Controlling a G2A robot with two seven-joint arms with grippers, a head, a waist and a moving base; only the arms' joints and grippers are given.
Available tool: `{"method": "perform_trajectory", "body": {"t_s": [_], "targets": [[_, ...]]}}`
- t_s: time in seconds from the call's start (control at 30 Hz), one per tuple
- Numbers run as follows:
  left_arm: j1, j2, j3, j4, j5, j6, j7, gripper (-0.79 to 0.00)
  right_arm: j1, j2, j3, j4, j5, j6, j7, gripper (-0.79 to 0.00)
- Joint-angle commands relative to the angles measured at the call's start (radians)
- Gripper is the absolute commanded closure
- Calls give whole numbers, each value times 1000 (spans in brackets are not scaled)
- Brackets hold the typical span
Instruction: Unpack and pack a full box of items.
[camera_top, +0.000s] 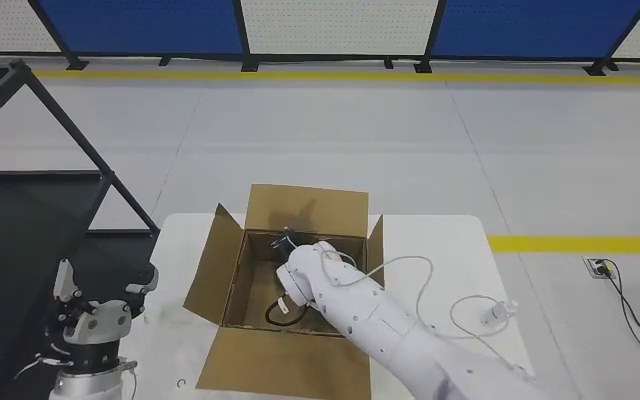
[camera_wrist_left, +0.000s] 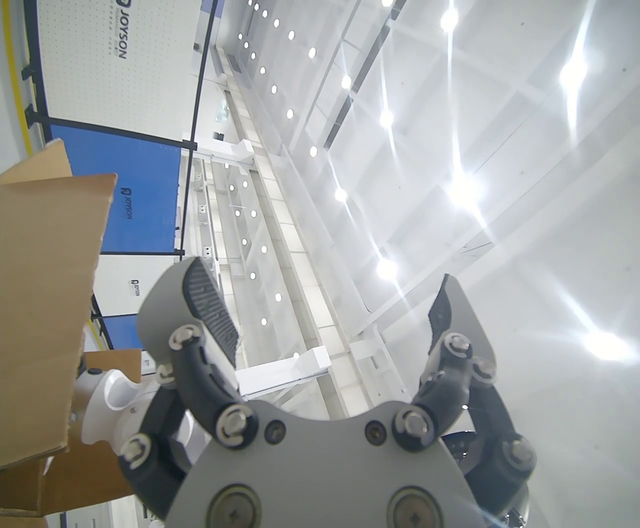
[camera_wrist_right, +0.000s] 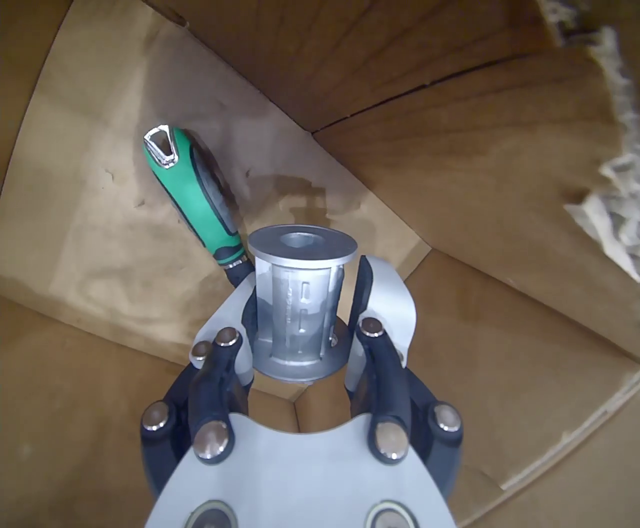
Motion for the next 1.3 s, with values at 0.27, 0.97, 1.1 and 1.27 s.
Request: {"method": "perform_trajectory", "body": {"t_s": [0.27,0.97,1.1,1.27], "targets": [[4,-2,3,-3,8,3,-3,-785,8,-81,8,175,-2,-38,-43,-256],[14,-5,7,-7,21,3,-15,-785,31,-151,55,301,-4,-86,-112,-523],[15,-6,7,-8,24,3,-14,-785,35,-157,60,308,-12,-95,-110,-613],[14,-7,8,-8,26,4,-15,-785,53,-158,84,310,6,-115,-135,-594]]}}
